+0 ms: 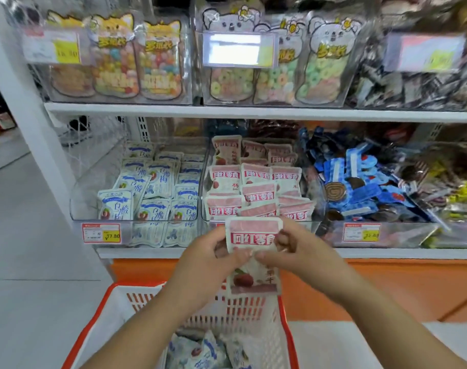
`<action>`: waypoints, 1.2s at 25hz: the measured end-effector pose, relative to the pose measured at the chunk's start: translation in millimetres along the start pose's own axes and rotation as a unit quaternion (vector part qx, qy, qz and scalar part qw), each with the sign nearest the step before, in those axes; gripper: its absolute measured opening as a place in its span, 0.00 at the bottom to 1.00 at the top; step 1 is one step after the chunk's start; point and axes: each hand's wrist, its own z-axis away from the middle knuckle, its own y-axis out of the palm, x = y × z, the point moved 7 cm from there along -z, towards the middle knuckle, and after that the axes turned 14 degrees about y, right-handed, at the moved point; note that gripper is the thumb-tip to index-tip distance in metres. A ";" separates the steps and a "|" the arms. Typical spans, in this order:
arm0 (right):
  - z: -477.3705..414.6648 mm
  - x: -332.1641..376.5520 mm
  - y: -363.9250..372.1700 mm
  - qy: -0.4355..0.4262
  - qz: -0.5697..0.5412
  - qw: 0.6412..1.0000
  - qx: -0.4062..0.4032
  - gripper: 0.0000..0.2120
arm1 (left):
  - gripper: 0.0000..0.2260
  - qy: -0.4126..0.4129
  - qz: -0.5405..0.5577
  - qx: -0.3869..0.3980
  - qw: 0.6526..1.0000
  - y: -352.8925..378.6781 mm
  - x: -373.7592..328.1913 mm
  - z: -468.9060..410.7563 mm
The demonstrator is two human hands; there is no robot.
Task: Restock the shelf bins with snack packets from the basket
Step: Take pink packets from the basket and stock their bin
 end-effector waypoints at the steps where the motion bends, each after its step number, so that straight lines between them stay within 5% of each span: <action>1: 1.2 14.7 -22.0 -0.017 -0.001 0.999 -0.027 0.18 | 0.11 0.031 -0.021 -0.006 0.999 1.3 -16.5 -15.7; 5: -16.3 46.4 -128.1 -0.072 -0.062 0.972 -0.216 0.15 | 0.10 0.143 -0.198 -0.044 0.969 -1.7 -53.2 -94.1; 8: -51.6 54.0 -165.1 -0.083 -0.057 0.956 -0.276 0.17 | 0.12 0.162 -0.434 0.099 0.881 28.9 -39.3 -155.4; 11: -87.9 63.1 -180.4 -0.073 0.051 0.944 -0.317 0.19 | 0.14 0.136 -0.520 0.202 0.819 55.1 -13.4 -188.0; 16: -125.1 78.3 -182.7 -0.057 0.187 0.947 -0.256 0.22 | 0.12 0.118 -0.499 0.217 0.830 59.8 10.8 -201.2; 19: -136.6 80.0 -173.1 -0.044 0.222 0.955 -0.192 0.20 | 0.08 0.108 -0.420 0.199 0.879 48.3 16.6 -199.6; 24: -144.5 56.4 -141.3 -0.027 0.559 0.814 -0.155 0.25 | 0.06 0.098 -0.360 0.145 0.916 35.7 19.4 -199.3; 30: -152.0 52.8 -149.6 0.040 0.696 0.700 -0.157 0.17 | 0.06 0.056 -0.359 0.113 0.925 41.2 25.4 -204.3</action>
